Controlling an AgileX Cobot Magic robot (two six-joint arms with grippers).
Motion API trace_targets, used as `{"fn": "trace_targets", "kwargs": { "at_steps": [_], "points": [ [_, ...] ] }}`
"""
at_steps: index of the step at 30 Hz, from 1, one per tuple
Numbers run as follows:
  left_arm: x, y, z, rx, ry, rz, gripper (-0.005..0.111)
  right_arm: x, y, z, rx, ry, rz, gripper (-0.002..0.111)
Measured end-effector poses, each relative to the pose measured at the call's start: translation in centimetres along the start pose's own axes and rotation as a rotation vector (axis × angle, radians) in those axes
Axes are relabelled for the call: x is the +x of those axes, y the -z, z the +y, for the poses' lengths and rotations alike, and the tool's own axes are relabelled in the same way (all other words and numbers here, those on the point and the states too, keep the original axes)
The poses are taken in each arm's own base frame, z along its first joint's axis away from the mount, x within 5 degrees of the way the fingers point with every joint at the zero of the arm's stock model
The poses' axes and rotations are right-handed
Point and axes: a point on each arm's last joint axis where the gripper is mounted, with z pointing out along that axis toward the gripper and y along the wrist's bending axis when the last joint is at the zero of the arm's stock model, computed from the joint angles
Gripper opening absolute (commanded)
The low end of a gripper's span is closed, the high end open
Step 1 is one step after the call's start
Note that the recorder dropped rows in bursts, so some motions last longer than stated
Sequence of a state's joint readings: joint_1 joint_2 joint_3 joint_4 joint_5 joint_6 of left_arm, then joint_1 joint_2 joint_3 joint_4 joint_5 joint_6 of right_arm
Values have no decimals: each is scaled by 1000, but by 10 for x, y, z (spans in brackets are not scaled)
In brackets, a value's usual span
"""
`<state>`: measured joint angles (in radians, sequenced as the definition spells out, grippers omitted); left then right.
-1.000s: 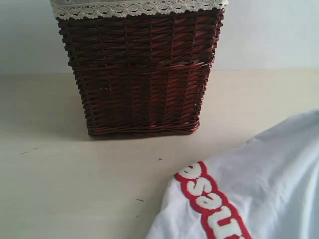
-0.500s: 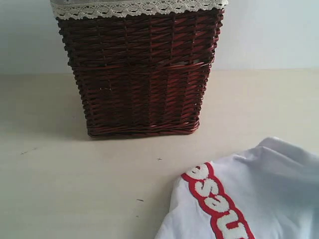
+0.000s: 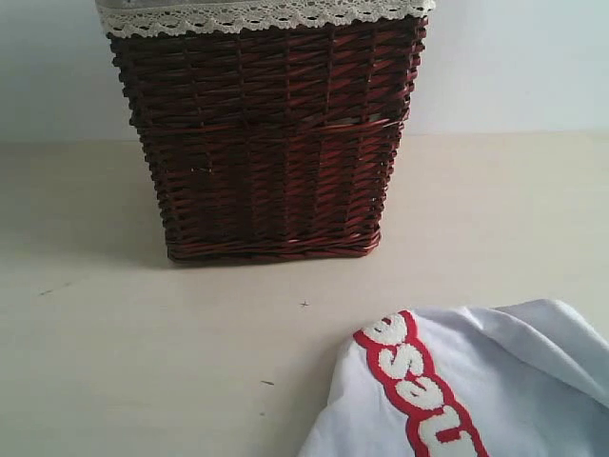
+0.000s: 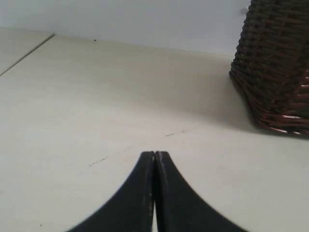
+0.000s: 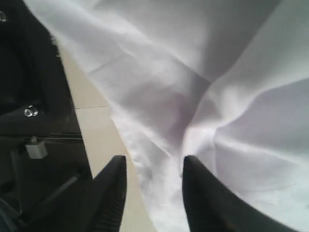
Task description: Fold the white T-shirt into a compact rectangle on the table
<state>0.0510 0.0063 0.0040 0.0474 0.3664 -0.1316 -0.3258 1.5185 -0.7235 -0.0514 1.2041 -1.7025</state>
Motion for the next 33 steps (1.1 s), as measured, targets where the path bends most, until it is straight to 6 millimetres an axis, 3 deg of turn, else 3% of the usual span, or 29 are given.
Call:
{"fn": "trace_targets", "kwargs": {
  "at_steps": [3, 6, 10, 12, 19, 25, 33],
  "points": [
    [0, 0, 0, 0, 0, 0, 0, -3, 2, 11, 111, 39, 6, 46],
    [0, 0, 0, 0, 0, 0, 0, -7, 16, 9, 344, 11, -12, 46],
    [0, 0, 0, 0, 0, 0, 0, -12, 42, -7, 729, -187, -127, 46],
    [0, 0, 0, 0, 0, 0, 0, -14, 48, -15, 808, -292, -209, 44],
    [0, 0, 0, 0, 0, 0, 0, -20, 30, -34, 515, -346, -318, 42],
    [0, 0, 0, 0, 0, 0, 0, -14, 35, -52, 427, -295, -261, 42],
    [0, 0, 0, 0, 0, 0, 0, -1, 31, -44, 262, -194, -90, 42]
  ]
}}
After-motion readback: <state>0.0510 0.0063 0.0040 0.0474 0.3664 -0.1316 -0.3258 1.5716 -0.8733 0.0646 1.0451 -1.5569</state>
